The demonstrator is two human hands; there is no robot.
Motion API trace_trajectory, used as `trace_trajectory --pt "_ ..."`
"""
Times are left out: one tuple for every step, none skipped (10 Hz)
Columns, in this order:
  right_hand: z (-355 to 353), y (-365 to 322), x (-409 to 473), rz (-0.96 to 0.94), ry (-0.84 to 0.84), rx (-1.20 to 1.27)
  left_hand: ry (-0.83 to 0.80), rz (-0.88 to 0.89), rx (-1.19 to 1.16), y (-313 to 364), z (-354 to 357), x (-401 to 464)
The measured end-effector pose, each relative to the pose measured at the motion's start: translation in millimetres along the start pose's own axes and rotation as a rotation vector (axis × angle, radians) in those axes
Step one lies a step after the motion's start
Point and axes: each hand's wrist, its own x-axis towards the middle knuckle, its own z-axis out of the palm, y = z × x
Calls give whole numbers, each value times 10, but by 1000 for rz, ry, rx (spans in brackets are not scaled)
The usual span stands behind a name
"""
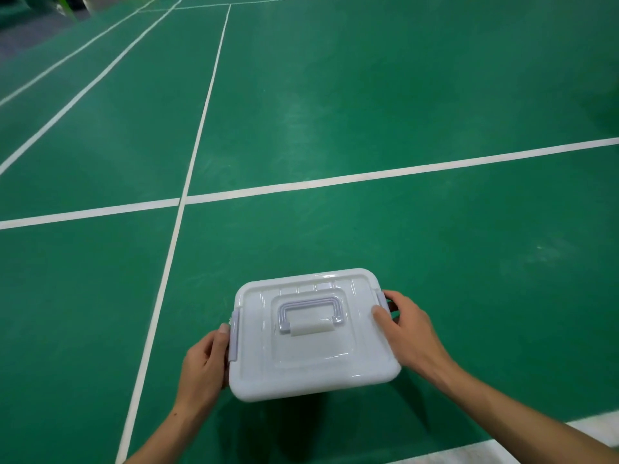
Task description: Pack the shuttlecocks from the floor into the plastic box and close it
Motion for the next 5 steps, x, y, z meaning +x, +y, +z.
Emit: trace_trajectory --pt "-33 -20 92 -37 53 -45 101 104 113 126 -22 89" --pt "-58 -75 207 -81 88 -54 137 191 158 339 -13 192" --pt "-80 -157 302 -113 63 -71 67 254 226 539 47 292" --pt "-88 -211 377 -129 93 -52 -6 283 254 659 102 387" --pt "-113 -289 437 -131 156 -8 -70 173 142 829 170 421"
